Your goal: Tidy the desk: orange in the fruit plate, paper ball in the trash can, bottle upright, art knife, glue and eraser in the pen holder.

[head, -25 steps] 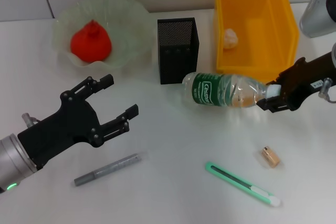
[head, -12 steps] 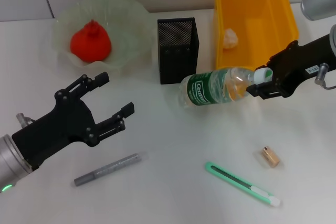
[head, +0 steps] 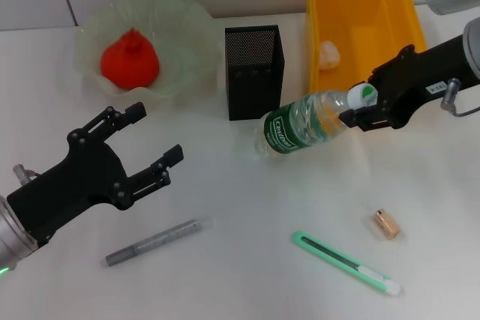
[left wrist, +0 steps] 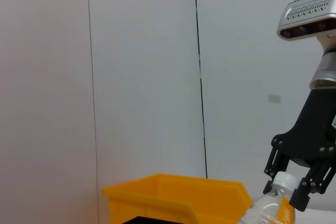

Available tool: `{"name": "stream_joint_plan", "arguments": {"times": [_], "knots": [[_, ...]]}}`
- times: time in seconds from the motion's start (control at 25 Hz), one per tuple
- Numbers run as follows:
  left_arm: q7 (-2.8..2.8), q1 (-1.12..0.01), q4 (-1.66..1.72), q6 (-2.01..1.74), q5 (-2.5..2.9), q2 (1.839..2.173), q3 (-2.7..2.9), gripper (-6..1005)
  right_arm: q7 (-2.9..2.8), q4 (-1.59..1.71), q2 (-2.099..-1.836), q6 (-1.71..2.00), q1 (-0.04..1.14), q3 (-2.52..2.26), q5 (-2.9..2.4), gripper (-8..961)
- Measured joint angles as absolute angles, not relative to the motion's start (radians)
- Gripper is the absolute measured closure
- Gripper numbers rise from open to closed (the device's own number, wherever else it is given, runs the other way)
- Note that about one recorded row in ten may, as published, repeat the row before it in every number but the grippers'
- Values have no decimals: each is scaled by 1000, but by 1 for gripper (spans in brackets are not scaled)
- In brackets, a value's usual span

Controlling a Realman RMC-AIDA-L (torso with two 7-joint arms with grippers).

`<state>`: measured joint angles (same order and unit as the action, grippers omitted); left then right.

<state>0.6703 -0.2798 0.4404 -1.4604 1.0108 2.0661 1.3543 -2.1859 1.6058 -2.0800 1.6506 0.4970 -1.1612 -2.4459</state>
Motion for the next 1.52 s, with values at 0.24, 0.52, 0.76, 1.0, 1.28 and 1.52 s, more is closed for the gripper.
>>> {"name": "stream_joint_plan", "arguments": {"times": [0.24, 0.52, 0.76, 1.0, 1.28, 1.52], "knots": [[670, -274, 440, -1468, 1012, 2065, 1337, 185, -2186, 1612, -2081, 1648, 505, -1161, -2442, 501], [670, -268, 440, -1478, 1011, 2064, 1328, 184, -2191, 1597, -2080, 1642, 522, -1155, -2395, 499], [670, -264, 440, -1480, 1011, 2063, 1326, 184, -2212, 1594, -2079, 1649, 547, -1155, -2393, 496], [669, -256, 440, -1481, 1012, 2063, 1316, 185, -2222, 1594, -2079, 1651, 556, -1156, -2393, 494], [669, -236, 443, -1501, 1017, 2062, 1302, 185, -2225, 1600, -2079, 1651, 559, -1156, -2355, 492], [669, -223, 442, -1512, 1019, 2060, 1301, 185, -2243, 1604, -2078, 1650, 590, -1155, -2331, 490]]}}
